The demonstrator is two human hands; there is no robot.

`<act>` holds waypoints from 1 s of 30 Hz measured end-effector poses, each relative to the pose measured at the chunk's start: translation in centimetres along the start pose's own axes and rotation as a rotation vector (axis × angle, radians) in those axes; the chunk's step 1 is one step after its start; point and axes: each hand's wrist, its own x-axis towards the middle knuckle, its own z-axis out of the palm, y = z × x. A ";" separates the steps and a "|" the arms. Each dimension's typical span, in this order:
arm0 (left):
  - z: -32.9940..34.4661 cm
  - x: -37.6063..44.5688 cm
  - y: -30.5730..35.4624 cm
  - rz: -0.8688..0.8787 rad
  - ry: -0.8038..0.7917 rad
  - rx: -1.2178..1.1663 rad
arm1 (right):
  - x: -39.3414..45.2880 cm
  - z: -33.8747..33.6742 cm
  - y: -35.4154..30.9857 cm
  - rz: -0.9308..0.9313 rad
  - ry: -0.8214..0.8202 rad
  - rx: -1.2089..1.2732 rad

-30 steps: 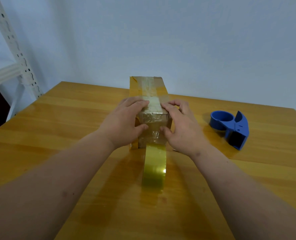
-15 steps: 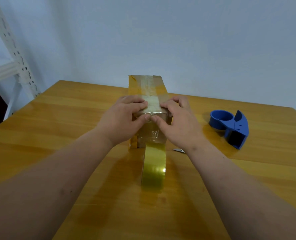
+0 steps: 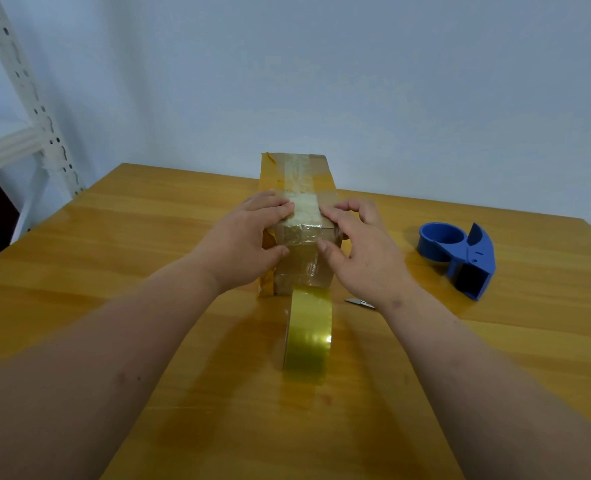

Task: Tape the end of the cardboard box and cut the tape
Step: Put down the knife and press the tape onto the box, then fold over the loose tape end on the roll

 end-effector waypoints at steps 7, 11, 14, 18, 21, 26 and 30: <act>0.4 -0.1 0.6 -0.010 0.055 0.022 | 0.5 0.3 -1.3 0.047 0.019 -0.076; 0.3 -0.5 0.4 -0.010 -0.001 0.046 | -0.5 -0.3 -0.7 -0.017 -0.044 -0.051; 0.5 -1.6 0.2 0.017 0.032 0.057 | -1.8 -0.4 -0.1 0.025 0.031 -0.067; 0.6 -3.9 0.4 -0.059 0.293 0.029 | -3.8 -0.3 -0.2 0.257 0.099 0.051; 0.5 -5.7 1.0 -0.212 0.338 -0.096 | -5.7 -0.1 -0.8 0.389 -0.009 0.115; 1.0 -7.3 2.6 -0.466 -0.124 -0.359 | -8.2 -0.5 -3.2 0.488 -0.366 0.262; 1.4 -8.5 3.6 -0.622 -0.329 -0.677 | -8.9 -0.9 -4.1 0.507 -0.476 0.586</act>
